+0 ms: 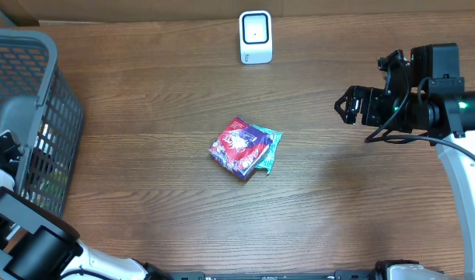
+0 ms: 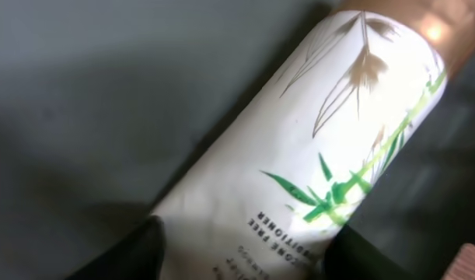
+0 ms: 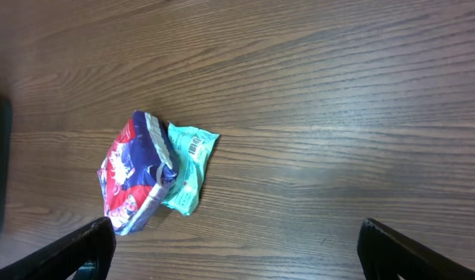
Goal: Scan the item barcode
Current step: 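Grasp the white bamboo-print bottle in the basket with left gripper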
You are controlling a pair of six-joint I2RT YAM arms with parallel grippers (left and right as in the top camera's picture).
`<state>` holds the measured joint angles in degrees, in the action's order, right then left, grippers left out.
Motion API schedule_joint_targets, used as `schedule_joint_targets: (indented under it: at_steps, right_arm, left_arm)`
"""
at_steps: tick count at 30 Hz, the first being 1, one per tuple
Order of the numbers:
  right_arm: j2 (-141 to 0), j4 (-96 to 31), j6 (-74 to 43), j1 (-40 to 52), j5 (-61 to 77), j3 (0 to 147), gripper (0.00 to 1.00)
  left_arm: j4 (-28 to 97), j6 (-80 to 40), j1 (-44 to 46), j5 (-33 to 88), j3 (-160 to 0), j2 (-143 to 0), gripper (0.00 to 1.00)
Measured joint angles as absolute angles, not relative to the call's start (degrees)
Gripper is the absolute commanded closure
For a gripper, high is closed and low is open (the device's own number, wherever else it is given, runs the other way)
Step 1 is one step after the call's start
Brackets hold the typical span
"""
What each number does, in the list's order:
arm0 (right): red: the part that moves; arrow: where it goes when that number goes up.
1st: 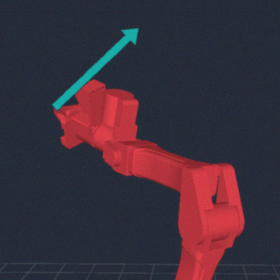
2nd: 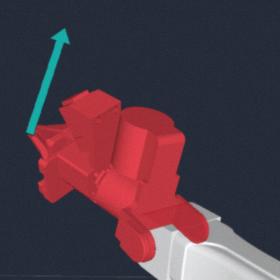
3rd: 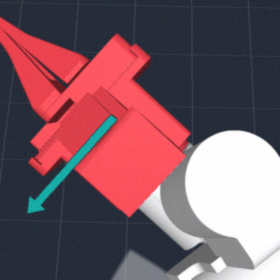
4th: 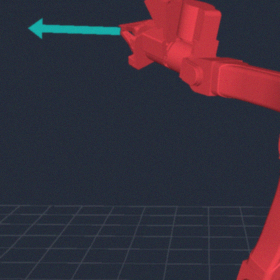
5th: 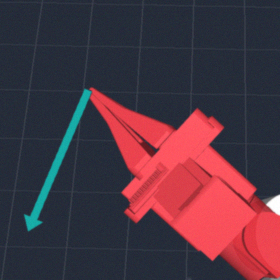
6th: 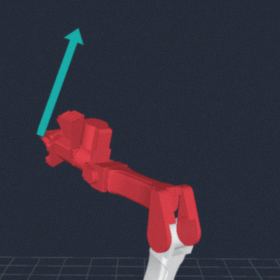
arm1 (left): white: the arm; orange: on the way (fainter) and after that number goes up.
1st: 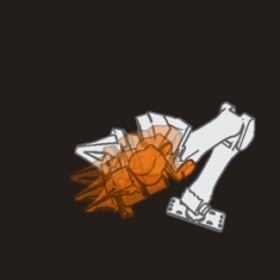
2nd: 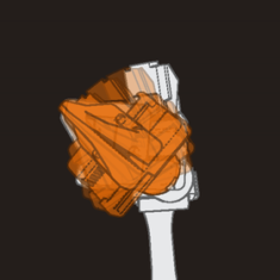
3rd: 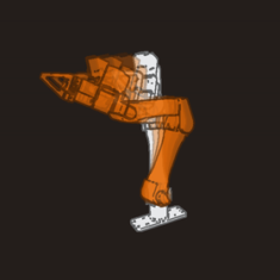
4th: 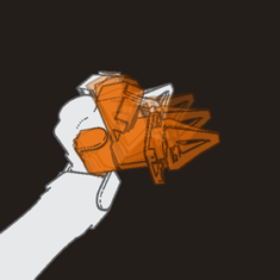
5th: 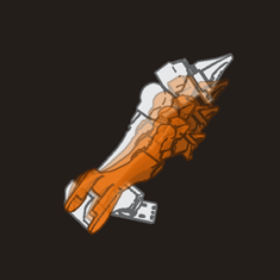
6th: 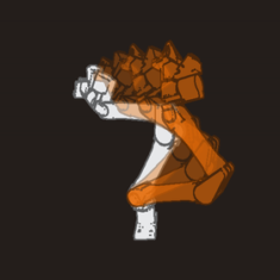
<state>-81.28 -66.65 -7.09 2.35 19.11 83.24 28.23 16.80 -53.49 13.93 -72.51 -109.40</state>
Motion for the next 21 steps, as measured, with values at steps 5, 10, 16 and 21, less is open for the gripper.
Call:
schedule_joint_targets:
  at_steps: [5, 10, 16, 21]
  right_arm:
    - [-81.28, -67.13, -7.46, 2.35, 19.14, 83.24, 0.0]
    - [-81.28, -67.24, -7.49, 2.35, 19.14, 83.24, 0.0]
    - [-81.28, -67.26, -7.49, 2.35, 19.16, 83.24, 0.0]
    - [-81.28, -67.24, -7.51, 2.35, 19.14, 83.24, 0.0]
  left_arm:
    - [26.87, 16.95, -53.67, 13.56, -73.65, -109.75, 0.96]
    - [28.51, 13.72, -53.67, 13.45, -74.94, -110.15, 0.96]
    - [39.35, 6.33, -53.65, 12.23, -83.46, -112.64, 0.96]
    - [52.12, -1.08, -53.65, 11.6, -96.66, -114.26, 0.96]
